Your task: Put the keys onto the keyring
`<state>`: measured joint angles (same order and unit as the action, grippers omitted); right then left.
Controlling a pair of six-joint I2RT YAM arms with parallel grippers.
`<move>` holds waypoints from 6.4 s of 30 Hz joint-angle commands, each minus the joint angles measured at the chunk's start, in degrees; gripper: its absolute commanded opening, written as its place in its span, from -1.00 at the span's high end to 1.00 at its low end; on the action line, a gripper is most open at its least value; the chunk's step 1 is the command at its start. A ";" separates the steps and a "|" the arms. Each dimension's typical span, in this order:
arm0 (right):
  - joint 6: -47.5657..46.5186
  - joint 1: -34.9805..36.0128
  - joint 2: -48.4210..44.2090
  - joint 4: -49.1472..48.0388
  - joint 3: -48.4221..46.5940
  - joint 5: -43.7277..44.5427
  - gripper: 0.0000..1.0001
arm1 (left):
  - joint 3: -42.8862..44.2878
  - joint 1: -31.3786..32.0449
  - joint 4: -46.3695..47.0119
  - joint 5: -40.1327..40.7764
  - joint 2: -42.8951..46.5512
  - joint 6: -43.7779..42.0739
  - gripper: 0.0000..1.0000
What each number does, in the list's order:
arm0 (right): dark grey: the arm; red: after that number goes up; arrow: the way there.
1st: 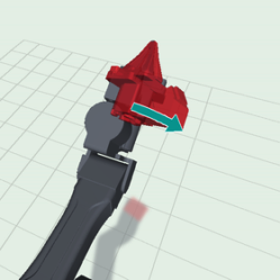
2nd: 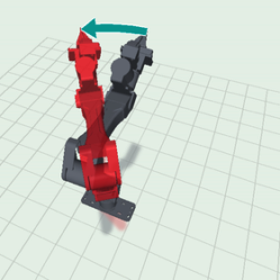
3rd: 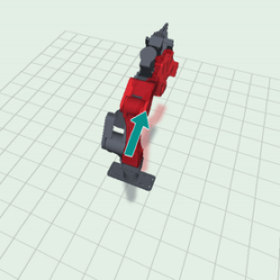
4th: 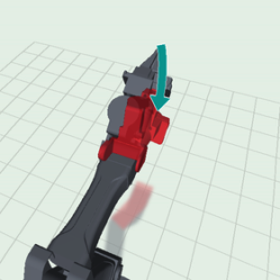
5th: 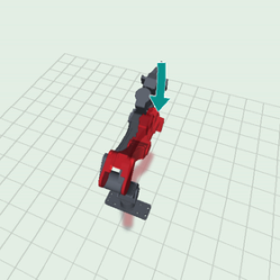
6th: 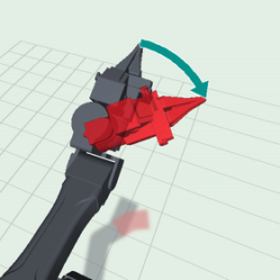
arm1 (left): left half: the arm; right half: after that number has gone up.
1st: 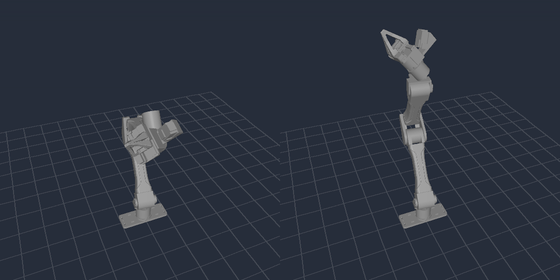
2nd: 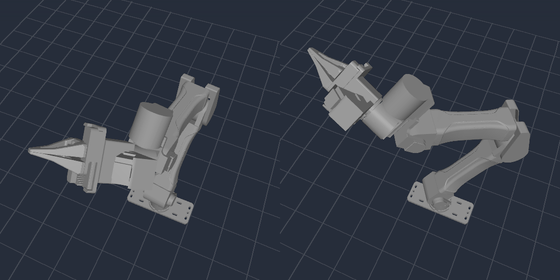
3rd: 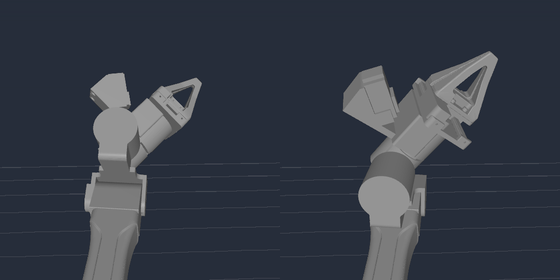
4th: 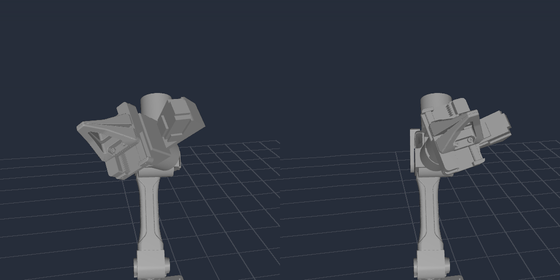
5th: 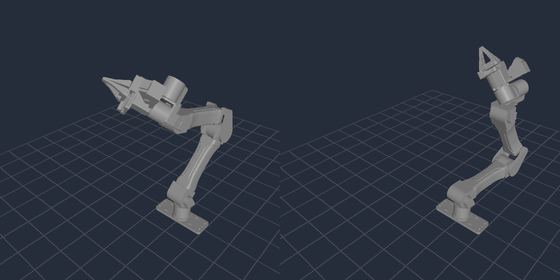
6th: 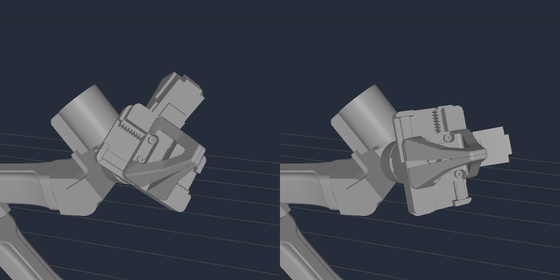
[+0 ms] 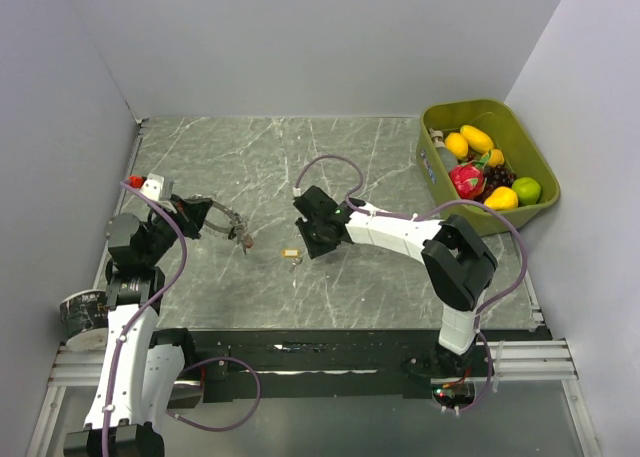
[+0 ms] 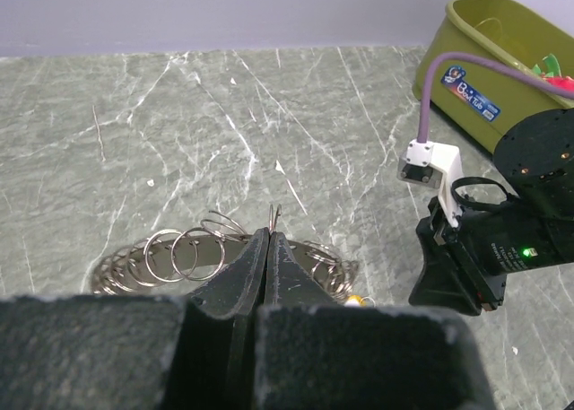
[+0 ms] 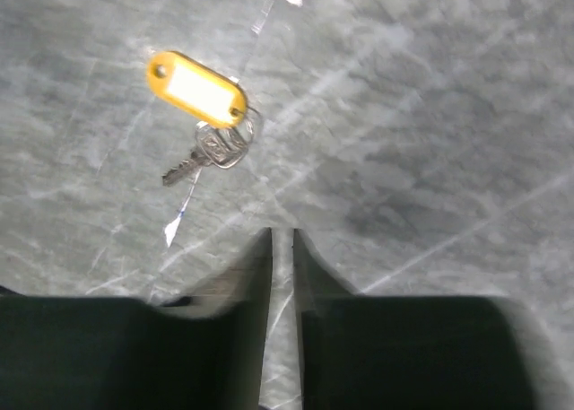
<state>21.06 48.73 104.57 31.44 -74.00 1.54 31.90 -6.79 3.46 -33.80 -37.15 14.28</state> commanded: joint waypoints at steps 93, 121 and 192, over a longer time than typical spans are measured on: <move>-23.87 -9.09 -53.95 -33.90 32.34 -25.62 1.00 | -1.76 16.01 16.58 -31.41 -1.70 -1.70 0.98; -25.72 -9.27 -58.08 -28.63 29.61 -26.24 1.00 | 17.25 30.25 7.04 -24.63 -20.16 -20.79 0.98; -21.94 -5.58 -38.21 -30.91 20.82 -32.21 1.00 | 13.10 42.03 -2.94 -9.97 -20.07 -30.37 0.98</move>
<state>-0.93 42.78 68.05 3.84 -50.76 -32.03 42.46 34.70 -1.78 -40.86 -58.59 -14.79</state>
